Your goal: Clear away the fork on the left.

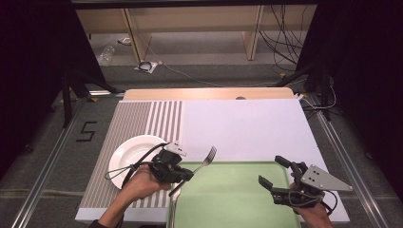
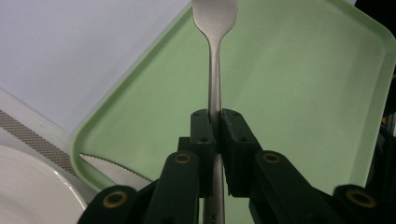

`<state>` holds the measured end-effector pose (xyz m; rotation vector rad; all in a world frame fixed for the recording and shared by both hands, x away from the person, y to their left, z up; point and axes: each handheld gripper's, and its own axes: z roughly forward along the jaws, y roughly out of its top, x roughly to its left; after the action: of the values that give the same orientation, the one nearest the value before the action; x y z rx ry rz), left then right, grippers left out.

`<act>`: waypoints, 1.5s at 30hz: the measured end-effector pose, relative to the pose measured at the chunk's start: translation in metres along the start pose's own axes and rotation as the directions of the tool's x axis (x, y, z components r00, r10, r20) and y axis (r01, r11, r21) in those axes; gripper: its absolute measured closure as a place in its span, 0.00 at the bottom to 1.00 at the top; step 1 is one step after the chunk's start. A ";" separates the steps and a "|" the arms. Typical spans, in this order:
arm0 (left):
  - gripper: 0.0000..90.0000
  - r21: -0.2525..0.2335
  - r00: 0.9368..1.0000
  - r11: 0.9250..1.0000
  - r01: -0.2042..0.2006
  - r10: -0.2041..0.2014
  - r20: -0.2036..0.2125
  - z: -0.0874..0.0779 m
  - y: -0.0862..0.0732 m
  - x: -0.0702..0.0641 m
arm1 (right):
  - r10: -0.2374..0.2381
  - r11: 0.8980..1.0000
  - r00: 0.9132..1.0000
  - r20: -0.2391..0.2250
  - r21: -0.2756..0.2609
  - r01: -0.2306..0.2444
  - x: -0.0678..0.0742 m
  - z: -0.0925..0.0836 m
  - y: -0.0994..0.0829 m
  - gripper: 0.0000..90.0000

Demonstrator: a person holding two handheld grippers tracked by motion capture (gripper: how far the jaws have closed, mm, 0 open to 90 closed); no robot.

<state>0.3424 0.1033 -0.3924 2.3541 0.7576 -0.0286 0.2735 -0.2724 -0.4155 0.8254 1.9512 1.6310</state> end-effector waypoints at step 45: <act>0.93 0.247 0.989 0.966 -0.078 0.044 0.144 0.059 -0.026 -0.053 | -0.007 1.000 1.000 -0.009 -0.003 0.007 0.002 0.001 0.001 0.18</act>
<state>0.2952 0.0567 -0.4429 2.5833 0.6452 -0.2731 0.2726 -0.2701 -0.4150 0.8103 1.9553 1.6355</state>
